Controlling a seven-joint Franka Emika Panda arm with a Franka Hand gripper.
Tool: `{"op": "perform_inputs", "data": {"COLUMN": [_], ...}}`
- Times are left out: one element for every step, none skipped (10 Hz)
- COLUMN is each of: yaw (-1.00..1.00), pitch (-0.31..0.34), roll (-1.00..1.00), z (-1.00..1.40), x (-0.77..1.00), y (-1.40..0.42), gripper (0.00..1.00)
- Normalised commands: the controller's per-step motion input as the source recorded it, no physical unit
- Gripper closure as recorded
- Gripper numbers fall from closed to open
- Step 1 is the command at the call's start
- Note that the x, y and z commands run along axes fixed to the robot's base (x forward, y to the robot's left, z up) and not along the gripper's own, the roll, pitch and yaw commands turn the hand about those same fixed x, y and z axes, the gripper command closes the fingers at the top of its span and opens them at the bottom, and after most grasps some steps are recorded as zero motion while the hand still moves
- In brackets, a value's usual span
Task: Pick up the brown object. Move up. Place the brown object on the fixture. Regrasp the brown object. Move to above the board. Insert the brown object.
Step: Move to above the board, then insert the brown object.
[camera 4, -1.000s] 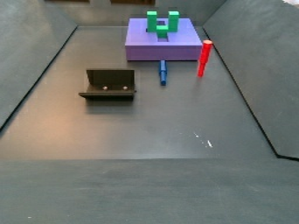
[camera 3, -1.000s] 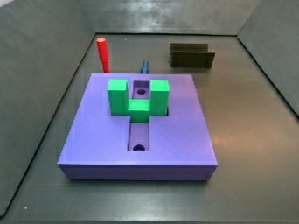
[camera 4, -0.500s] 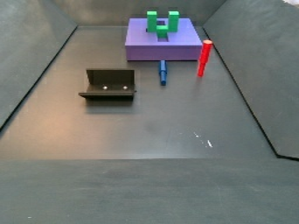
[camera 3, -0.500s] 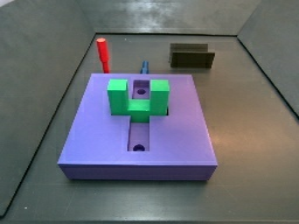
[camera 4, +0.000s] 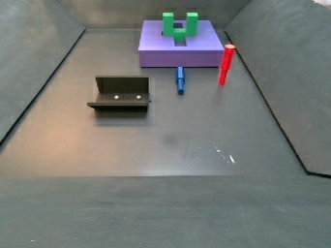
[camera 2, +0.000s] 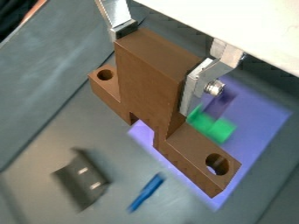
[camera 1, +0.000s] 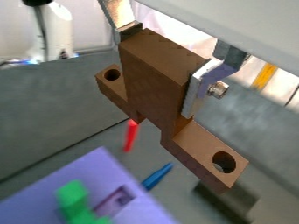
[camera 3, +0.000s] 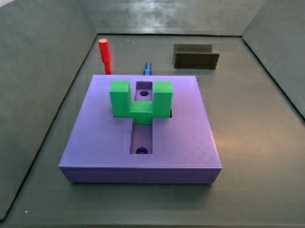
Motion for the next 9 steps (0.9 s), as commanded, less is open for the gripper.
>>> {"op": "perform_inputs", "data": {"yaw": [-0.05, -0.05, -0.02, -0.02, -0.01, -0.01, -0.26, -0.77, -0.84], "pitch": [0.065, 0.049, 0.021, 0.004, -0.004, -0.008, 0.0, -0.007, -0.051], "roll": [-1.0, -1.0, -0.71, -0.5, -0.28, -0.22, -0.06, -0.23, -0.2], "z": [0.03, 0.02, 0.0, 0.01, 0.0, 0.0, 0.0, -0.06, 0.0], "x": [-0.12, -0.09, -0.07, -0.06, -0.04, -0.02, 0.0, 0.08, 0.02], "y": [-0.12, -0.06, 0.0, 0.0, 0.0, 0.01, -0.04, -0.06, -0.09], "gripper": [1.0, 1.0, 1.0, 1.0, 1.0, 1.0, 1.0, 1.0, 1.0]}}
